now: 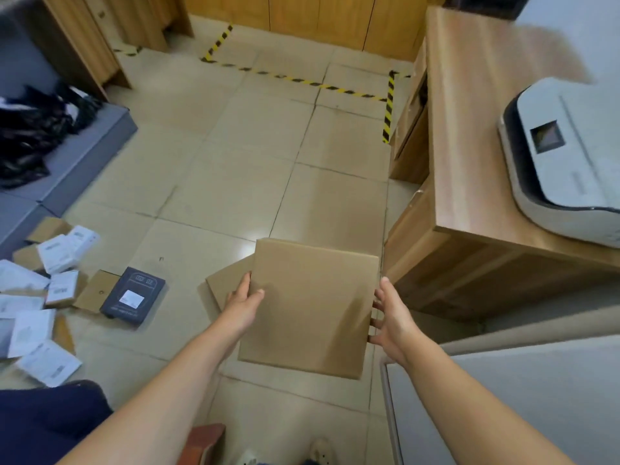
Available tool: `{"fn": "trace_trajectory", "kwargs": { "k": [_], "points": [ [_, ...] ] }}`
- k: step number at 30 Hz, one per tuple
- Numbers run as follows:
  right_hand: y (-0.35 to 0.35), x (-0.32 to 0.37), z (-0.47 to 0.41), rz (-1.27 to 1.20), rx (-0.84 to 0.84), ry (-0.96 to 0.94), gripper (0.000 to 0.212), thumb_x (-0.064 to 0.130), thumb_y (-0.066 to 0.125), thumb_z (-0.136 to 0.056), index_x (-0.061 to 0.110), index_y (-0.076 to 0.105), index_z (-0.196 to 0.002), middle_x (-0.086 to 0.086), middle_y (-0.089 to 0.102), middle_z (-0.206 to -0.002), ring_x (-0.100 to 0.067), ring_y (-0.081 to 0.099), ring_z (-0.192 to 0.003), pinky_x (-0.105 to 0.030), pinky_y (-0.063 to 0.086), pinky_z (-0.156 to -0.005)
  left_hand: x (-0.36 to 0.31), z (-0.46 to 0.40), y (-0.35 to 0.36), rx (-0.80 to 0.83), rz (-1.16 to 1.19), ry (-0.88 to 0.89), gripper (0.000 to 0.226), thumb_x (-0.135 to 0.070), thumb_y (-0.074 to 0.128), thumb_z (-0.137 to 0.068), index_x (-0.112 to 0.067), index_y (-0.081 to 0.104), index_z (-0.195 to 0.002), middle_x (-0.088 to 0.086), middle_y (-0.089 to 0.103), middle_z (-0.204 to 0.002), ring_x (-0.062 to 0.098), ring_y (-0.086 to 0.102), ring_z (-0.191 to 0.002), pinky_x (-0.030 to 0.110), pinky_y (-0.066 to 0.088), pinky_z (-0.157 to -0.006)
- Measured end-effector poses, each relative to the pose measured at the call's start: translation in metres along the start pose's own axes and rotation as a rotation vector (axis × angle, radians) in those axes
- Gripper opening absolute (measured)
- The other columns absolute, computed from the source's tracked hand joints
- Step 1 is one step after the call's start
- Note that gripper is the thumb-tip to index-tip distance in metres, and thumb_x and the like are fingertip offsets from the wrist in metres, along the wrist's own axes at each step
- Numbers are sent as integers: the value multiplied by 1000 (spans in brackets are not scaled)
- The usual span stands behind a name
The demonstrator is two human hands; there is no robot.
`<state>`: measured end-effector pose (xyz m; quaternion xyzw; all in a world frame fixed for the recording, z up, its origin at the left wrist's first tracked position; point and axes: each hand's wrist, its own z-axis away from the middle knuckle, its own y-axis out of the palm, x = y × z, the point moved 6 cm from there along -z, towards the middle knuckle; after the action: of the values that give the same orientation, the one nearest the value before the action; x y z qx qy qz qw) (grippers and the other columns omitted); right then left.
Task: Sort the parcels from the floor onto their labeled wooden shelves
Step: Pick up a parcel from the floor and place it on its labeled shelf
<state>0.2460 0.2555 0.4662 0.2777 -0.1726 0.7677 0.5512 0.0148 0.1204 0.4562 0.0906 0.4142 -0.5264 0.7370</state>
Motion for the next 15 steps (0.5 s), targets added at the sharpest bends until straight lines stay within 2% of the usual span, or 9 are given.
{"fn": "trace_trajectory", "kwargs": {
  "k": [3,6,8,10,12,13,15],
  "points": [
    [-1,42,47,-17,35,-55,53,61,32,-91,28,49,-129,-1,46,-140,-31,46,-121,-56,35,-101,-50,41,-17,1,67,58,57,-28,38,-95,-33,13,-146,3,18,-154,23,27,-137,34,28,-103],
    [-1,78,94,22,51,-105,65,63,30,-90,23,37,-141,-5,37,-150,-35,32,-137,-62,24,-108,-93,83,-35,-19,139,129,56,-23,40,-94,-24,19,-146,1,26,-152,20,33,-134,37,29,-109],
    [-2,97,120,61,47,-138,69,64,29,-90,20,35,-142,-8,34,-151,-34,29,-139,-62,22,-108,-113,109,-44,-35,186,152,51,-25,40,-95,-18,24,-143,2,37,-144,18,41,-122,33,32,-101],
    [-3,111,141,68,45,-157,70,64,30,-89,17,37,-141,-10,37,-149,-34,31,-138,-62,28,-105,-131,135,-50,-33,234,182,48,-31,37,-96,-18,26,-141,1,42,-135,16,42,-110,30,32,-90],
    [-4,121,159,48,59,-158,70,66,32,-88,16,41,-136,-12,40,-146,-36,35,-135,-59,36,-100,-148,161,-57,-31,285,232,46,-36,33,-97,-21,25,-140,-2,42,-126,14,41,-107,29,32,-85],
    [-5,126,166,33,70,-159,69,66,32,-88,15,44,-131,-14,43,-144,-38,38,-132,-58,41,-95,-154,171,-61,-36,297,248,47,-39,31,-97,-22,24,-140,-3,42,-126,14,42,-110,30,32,-85],
    [-8,133,180,-4,73,-156,64,66,32,-88,9,50,-111,-17,50,-133,-40,44,-127,-54,47,-85,-159,184,-68,-42,281,255,53,-51,25,-94,-28,24,-142,-2,41,-137,18,41,-123,34,31,-98]
  ]
}}
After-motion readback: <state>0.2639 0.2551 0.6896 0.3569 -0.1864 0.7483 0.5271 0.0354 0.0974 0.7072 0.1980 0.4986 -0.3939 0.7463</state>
